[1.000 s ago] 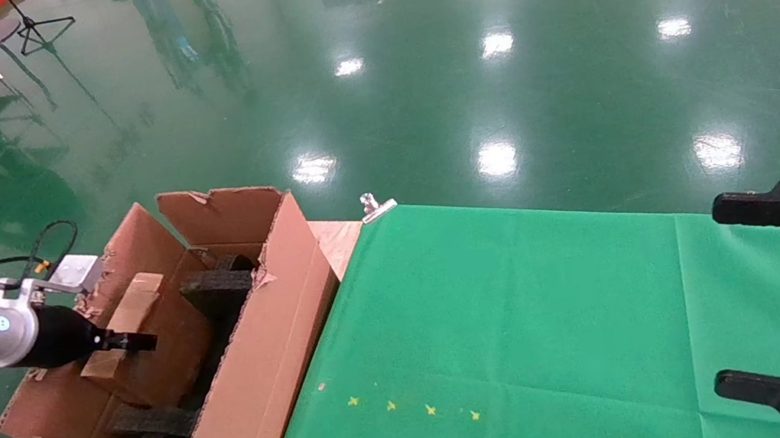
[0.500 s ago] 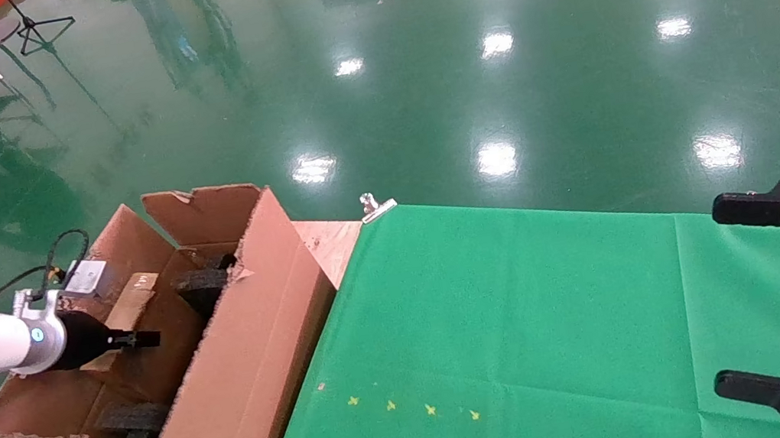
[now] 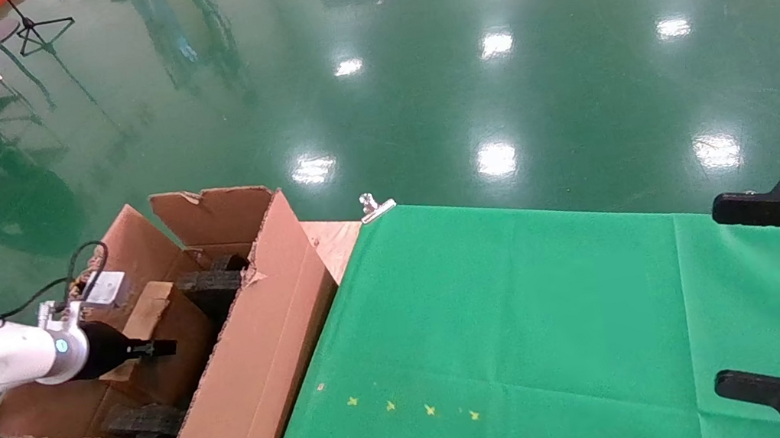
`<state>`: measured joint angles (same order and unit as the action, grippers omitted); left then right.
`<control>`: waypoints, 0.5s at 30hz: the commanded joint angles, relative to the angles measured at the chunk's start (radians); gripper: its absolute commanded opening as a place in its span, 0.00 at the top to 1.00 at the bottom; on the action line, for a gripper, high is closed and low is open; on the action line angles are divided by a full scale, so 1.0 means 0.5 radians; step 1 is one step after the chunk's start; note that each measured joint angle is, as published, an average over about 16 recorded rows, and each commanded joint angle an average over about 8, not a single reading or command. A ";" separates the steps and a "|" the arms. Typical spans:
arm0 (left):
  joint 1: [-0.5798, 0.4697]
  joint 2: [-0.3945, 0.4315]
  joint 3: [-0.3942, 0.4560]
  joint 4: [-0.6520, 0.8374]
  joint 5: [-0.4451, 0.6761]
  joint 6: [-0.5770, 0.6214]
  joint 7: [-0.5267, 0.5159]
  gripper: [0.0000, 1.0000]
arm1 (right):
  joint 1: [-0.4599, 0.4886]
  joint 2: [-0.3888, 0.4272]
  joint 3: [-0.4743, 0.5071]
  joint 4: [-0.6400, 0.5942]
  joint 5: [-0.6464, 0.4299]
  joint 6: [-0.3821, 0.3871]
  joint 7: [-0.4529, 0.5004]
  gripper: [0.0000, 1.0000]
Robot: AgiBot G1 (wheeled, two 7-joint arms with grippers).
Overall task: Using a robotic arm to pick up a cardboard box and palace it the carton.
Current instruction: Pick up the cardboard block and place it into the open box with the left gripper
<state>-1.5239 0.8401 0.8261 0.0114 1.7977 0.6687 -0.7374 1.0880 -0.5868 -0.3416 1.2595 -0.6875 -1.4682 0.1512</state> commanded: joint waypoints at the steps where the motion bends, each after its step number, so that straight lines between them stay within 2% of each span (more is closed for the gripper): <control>1: 0.021 0.014 -0.005 0.000 -0.007 -0.013 -0.008 1.00 | 0.000 0.000 0.000 0.000 0.000 0.000 0.000 0.00; 6: 0.054 0.038 -0.008 0.004 -0.011 -0.027 -0.030 1.00 | 0.000 0.000 0.000 0.000 0.000 0.000 0.000 0.00; 7: 0.057 0.041 -0.008 0.005 -0.011 -0.030 -0.035 0.91 | 0.000 0.000 0.000 0.000 0.000 0.000 0.000 0.00; 14: 0.070 0.055 -0.009 0.009 -0.014 -0.050 -0.059 0.04 | 0.000 0.000 0.000 0.000 0.000 0.000 0.000 0.00; 15: 0.071 0.056 -0.009 0.009 -0.015 -0.052 -0.060 0.00 | 0.000 0.000 0.000 -0.001 0.000 0.001 0.000 0.00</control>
<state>-1.4897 0.8669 0.8220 0.0157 1.7909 0.6453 -0.7652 1.0878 -0.5867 -0.3416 1.2592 -0.6873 -1.4680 0.1510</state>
